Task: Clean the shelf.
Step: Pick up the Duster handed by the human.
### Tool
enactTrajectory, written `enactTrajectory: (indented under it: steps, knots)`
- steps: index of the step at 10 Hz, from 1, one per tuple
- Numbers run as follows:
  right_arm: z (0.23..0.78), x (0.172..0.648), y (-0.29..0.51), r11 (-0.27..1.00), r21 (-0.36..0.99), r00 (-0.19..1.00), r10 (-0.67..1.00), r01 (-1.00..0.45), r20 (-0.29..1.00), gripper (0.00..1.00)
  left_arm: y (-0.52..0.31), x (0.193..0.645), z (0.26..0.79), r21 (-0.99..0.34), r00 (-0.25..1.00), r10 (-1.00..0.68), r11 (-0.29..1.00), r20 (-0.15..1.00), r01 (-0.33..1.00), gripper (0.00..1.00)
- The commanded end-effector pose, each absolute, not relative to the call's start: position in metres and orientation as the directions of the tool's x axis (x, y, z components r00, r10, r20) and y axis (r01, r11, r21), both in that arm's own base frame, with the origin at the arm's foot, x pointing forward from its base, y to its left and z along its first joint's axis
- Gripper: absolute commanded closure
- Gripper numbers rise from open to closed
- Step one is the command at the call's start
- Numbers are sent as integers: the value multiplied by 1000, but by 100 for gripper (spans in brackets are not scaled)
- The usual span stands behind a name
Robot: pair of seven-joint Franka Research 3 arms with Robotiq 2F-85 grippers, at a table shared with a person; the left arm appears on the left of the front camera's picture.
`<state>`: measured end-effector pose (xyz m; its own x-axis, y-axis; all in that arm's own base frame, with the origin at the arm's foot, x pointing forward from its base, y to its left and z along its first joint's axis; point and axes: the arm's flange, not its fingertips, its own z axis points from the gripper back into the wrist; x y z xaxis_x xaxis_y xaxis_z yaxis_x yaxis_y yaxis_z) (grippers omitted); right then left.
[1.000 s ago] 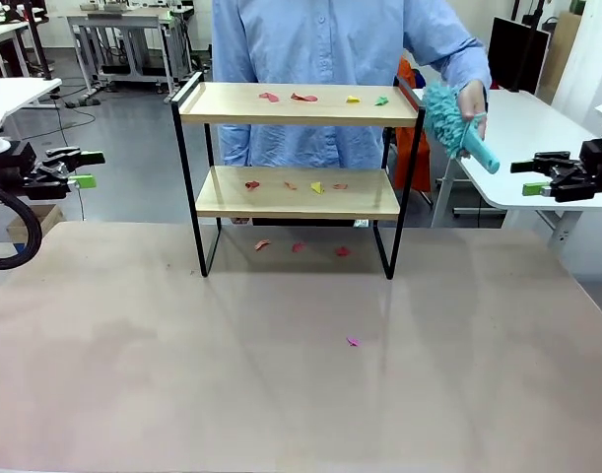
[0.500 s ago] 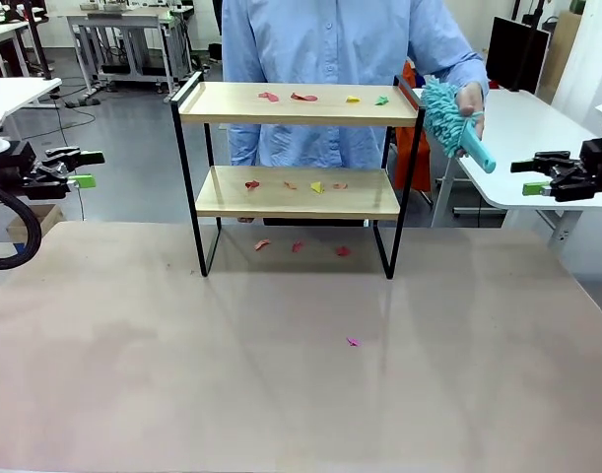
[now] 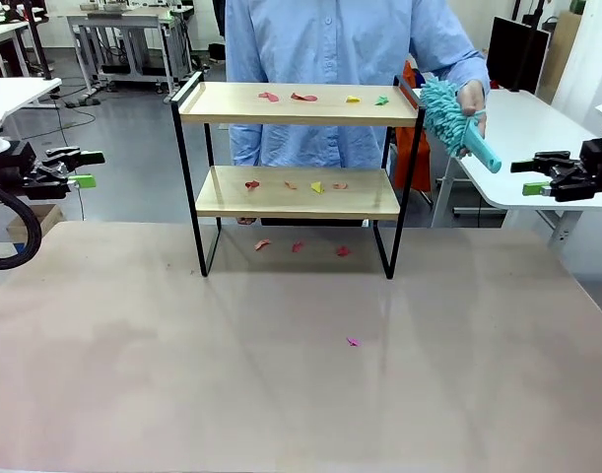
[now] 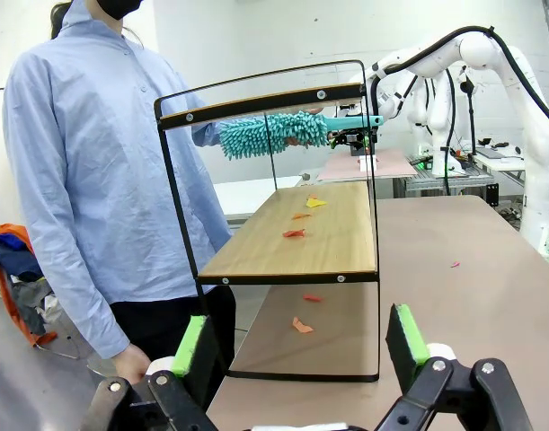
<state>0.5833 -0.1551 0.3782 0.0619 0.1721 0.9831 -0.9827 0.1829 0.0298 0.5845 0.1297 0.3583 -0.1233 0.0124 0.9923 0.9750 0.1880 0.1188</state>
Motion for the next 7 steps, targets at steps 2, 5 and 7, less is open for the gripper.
enactTrajectory:
  steps: [2,5,7]
  knots:
    - [406,574,-150,231,51,100,206,-972,973,0,130,585,359,124,-128,11,188,992,974,0]
    - [506,545,-115,514,52,295,403,-856,866,0,130,585,359,124,-128,11,188,992,974,0]
    - [547,521,-72,734,23,459,400,-679,793,0,130,585,359,124,-128,11,188,992,974,0]
